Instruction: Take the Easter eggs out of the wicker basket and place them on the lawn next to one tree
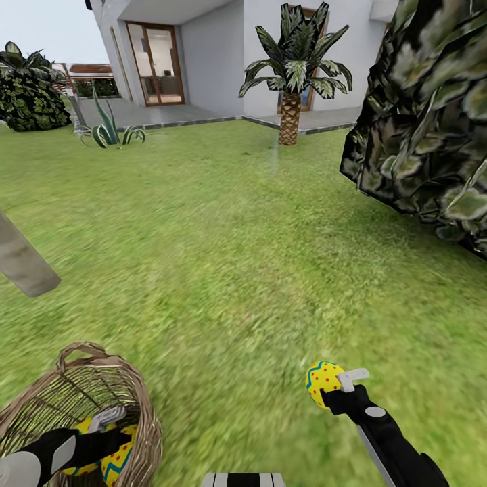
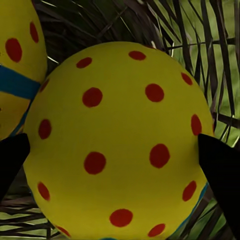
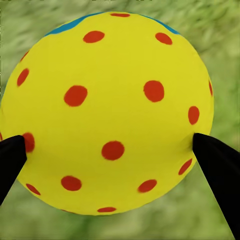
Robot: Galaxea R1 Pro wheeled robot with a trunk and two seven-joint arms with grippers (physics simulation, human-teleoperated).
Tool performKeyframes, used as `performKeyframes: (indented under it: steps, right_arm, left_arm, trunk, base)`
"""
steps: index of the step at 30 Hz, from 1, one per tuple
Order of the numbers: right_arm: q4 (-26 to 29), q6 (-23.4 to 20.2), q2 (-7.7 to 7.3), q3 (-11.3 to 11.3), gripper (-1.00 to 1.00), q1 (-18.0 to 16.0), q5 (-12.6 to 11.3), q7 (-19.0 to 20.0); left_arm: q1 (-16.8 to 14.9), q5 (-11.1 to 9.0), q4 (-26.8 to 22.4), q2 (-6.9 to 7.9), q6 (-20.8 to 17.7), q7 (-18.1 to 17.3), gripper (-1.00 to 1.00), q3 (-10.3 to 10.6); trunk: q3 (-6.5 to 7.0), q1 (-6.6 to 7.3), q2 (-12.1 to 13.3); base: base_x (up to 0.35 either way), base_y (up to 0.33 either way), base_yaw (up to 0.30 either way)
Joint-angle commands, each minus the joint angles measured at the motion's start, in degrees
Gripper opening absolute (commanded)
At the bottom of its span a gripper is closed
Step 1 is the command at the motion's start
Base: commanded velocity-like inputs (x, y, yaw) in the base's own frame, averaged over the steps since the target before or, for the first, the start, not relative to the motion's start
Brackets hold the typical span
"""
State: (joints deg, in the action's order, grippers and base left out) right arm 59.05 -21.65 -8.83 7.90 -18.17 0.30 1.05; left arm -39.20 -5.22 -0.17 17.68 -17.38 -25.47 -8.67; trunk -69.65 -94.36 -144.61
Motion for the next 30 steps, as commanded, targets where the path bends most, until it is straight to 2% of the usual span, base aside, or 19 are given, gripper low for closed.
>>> performKeyframes:
  steps: [1, 22, 30]
  right_arm:
    - [0.1, -0.32, -0.08, 0.04, -1.0, -0.02, 0.05, 0.09]
    - [-0.25, -0.49, -0.13, 0.01, -1.0, -0.02, 0.05, 0.09]
    - [-0.56, -0.5, -0.06, 0.22, -1.0, -0.02, 0.05, 0.09]
  left_arm:
    - [0.0, -0.4, 0.0, 0.0, -0.55, -0.04, -1.0, -0.12]
    - [0.0, -0.4, 0.02, -0.47, -0.68, 0.01, -1.0, -0.03]
    - [0.0, -0.4, 0.0, -0.52, -0.98, 0.17, -1.0, -0.11]
  trunk:
    - [-0.05, 0.01, -0.02]
    - [-0.05, 0.01, -0.02]
    - [1.72, 0.21, 0.09]
  base:
    - [0.0, 0.0, 0.0]
    - [0.0, 0.0, 0.0]
    - [-0.009, 0.0, 0.0]
